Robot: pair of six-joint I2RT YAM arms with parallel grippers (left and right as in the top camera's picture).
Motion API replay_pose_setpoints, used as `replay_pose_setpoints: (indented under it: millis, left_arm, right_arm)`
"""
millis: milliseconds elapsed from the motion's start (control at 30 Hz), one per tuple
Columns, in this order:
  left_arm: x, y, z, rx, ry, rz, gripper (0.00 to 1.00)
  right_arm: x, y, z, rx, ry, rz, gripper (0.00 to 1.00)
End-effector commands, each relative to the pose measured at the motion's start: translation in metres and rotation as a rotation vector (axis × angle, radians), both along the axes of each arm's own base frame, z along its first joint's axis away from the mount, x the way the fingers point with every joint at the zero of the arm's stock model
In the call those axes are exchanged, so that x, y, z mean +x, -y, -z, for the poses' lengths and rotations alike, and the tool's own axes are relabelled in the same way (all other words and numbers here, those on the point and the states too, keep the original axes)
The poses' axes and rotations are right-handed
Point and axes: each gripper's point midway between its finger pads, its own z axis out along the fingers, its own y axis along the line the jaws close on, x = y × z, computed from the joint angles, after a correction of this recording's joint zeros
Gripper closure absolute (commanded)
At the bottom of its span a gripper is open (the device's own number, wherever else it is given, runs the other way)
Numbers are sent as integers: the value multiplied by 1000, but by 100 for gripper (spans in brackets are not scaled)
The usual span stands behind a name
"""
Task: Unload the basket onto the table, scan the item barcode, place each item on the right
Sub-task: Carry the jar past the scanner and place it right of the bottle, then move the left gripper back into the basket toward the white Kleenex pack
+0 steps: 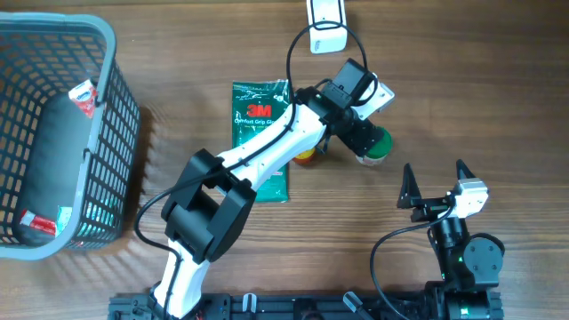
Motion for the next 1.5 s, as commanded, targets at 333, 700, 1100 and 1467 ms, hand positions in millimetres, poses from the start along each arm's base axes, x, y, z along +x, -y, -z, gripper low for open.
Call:
replay_pose_setpoints:
  millis: [333,700,1100,1467]
  left_arm:
    - [22,-10,-174,-171,301,-73,0]
    - [9,-102,-238,-56,404,-246,0]
    - [-28,-191,-278,21,423,-360,0]
    - [-37,-318,-299,72,405,-766,0]
  right_arm:
    - [0,0,0,-10,3,2,0]
    - [0,0,0,-11,3,2,0]
    - [0,0,0,-11,3,2,0]
    - [0,0,0,-11,3,2,0]
